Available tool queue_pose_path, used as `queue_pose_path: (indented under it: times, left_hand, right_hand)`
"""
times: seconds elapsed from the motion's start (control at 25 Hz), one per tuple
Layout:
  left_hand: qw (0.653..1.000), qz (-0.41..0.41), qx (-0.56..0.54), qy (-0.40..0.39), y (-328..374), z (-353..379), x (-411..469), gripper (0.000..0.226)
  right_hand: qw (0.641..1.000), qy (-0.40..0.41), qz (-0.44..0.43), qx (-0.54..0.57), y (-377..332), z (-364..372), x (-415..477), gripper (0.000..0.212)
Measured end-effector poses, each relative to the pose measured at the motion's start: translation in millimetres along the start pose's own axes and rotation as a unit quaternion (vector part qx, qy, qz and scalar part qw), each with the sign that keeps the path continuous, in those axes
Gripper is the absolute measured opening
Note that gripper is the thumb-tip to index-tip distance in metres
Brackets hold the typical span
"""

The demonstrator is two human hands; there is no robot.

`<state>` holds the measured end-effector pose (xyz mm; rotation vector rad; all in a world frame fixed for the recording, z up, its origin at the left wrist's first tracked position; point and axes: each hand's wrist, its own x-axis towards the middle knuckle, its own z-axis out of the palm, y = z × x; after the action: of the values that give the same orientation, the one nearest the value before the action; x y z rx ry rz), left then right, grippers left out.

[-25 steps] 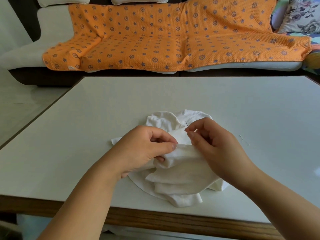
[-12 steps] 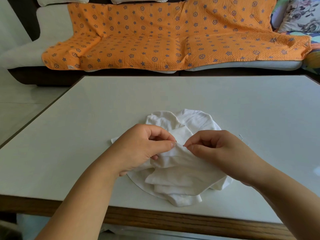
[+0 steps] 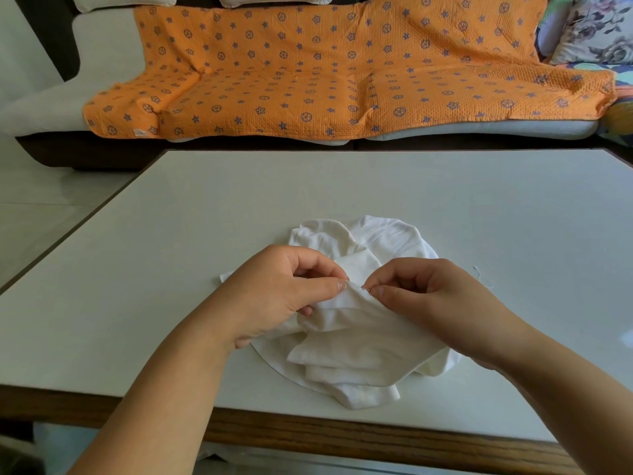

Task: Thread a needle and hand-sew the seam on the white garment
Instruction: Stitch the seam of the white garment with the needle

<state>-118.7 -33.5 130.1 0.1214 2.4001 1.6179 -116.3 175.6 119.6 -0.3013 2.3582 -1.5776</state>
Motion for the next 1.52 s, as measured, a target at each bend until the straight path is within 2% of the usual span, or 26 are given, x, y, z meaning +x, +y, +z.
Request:
queue_pose_path:
  times: [0.64,0.84,1.08,1.24,1.4,1.52]
  left_hand:
    - [1.0,-0.006,-0.022,-0.015,1,2,0,0.005]
    - [0.998,-0.018,-0.051,-0.016,0,8,1,0.006]
    - [0.999,-0.02,-0.037,-0.028,0,14,2,0.004]
    - [0.998,-0.024,-0.042,-0.027,0,15,2,0.004]
    - [0.999,-0.029,-0.032,-0.012,-1,17,3,0.006]
    - [0.999,-0.031,-0.03,-0.008,-2,17,3,0.007]
  right_hand:
    - [0.995,-0.011,-0.002,0.097,3,6,1,0.012]
    - [0.998,-0.014,-0.017,0.064,4,6,2,0.016]
    - [0.999,0.023,-0.035,0.005,6,6,4,0.009]
    - [0.999,0.041,-0.025,0.006,1,4,1,0.009]
    - [0.999,0.039,-0.034,0.01,-3,8,-5,0.018]
    - [0.997,0.043,-0.058,0.017,-4,10,-7,0.008]
